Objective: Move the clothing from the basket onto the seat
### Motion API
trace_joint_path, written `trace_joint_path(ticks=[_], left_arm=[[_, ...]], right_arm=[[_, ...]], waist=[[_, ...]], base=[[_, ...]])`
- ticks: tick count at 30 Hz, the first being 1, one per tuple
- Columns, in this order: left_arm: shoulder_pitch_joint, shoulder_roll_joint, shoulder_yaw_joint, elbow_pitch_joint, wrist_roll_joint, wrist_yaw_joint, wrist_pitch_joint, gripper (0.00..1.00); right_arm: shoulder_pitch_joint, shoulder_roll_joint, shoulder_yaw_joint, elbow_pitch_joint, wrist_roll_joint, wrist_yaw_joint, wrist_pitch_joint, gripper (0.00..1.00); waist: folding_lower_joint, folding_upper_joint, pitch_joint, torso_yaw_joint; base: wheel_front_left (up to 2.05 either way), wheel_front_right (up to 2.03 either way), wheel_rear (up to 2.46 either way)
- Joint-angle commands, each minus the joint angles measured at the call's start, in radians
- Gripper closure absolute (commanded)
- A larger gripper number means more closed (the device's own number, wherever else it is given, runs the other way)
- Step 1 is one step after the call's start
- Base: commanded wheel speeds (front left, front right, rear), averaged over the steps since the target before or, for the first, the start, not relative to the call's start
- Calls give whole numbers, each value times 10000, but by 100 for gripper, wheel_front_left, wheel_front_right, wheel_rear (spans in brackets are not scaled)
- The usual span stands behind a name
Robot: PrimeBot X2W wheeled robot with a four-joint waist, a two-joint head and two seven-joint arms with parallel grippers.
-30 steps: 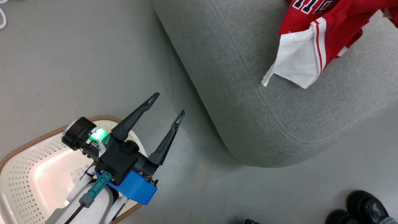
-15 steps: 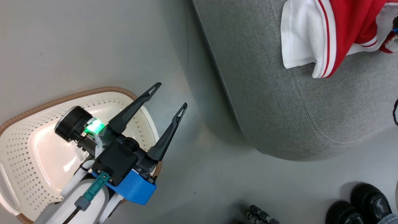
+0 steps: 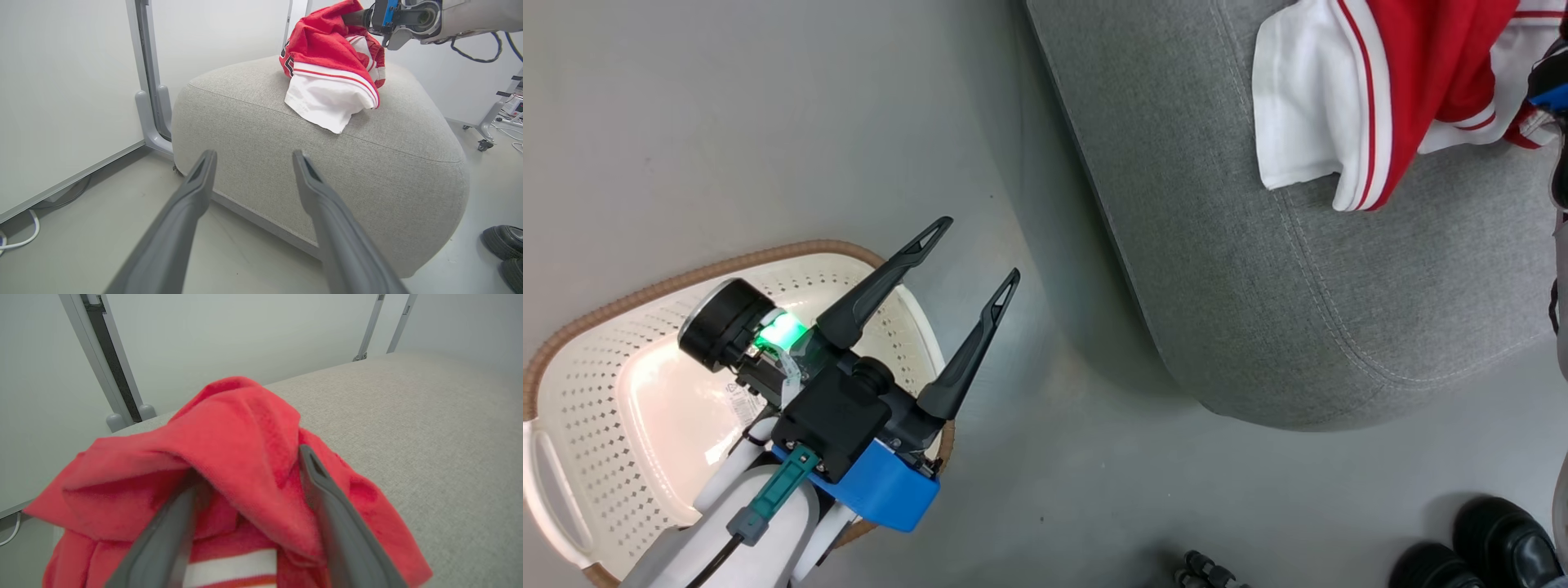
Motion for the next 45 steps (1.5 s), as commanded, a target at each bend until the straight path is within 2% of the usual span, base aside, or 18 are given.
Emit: trace_joint_path(ticks=[1, 11, 18, 26, 35, 45], left_arm=[[-112, -18, -28, 71, -75, 54, -101, 0], [104, -620, -95, 955, -417, 265, -781, 0], [499, -1306, -197, 1948, -837, 337, -1312, 0], [1238, -2046, 146, 2922, -1221, 561, -1488, 0], [2544, -2739, 1173, 3346, -1419, 572, -1492, 0], [3521, -3138, 2293, 3954, -1288, 458, -1492, 0]], right_arm=[[197, -57, -15, 66, -127, 5, -43, 0], [744, -235, 164, 173, -536, 5, -45, 0], [1859, -562, 517, -145, -1004, 5, -48, 0], [3449, -546, 1083, -972, -873, 5, -43, 0], [5811, -294, 1684, -2703, -883, 5, 118, 0], [8773, 465, 1674, -5924, -709, 4, 641, 0]], waist=[[-1, 0, -126, 31], [-1, 0, -1171, 409], [-1, 0, -2490, 928], [-1, 0, -4106, 1561], [-1, 0, -5685, 2341], [-1, 0, -6715, 3333]], base=[[0, 0, 0], [0, 0, 0], [0, 0, 0], [0, 0, 0], [0, 0, 0], [0, 0, 0]])
